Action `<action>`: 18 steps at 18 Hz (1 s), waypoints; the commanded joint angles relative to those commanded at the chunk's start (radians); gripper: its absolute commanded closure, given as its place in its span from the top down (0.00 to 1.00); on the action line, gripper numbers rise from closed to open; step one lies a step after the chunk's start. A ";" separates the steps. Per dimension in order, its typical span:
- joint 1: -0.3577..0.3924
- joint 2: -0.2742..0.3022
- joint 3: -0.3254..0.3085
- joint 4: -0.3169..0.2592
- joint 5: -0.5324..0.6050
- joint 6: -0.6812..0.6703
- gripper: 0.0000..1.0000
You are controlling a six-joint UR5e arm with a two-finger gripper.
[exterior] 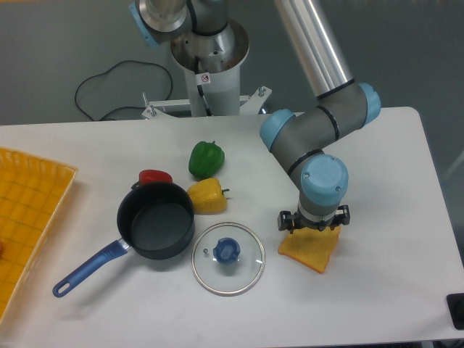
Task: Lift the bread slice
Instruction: 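Lower the gripper onto the bread slice and close on its edge, then lift the gripped bread slice up off the table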
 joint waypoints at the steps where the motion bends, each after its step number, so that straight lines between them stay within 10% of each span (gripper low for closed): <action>1: 0.002 -0.005 0.006 0.000 -0.002 0.002 1.00; 18: 0.008 -0.045 0.012 0.028 -0.012 -0.003 1.00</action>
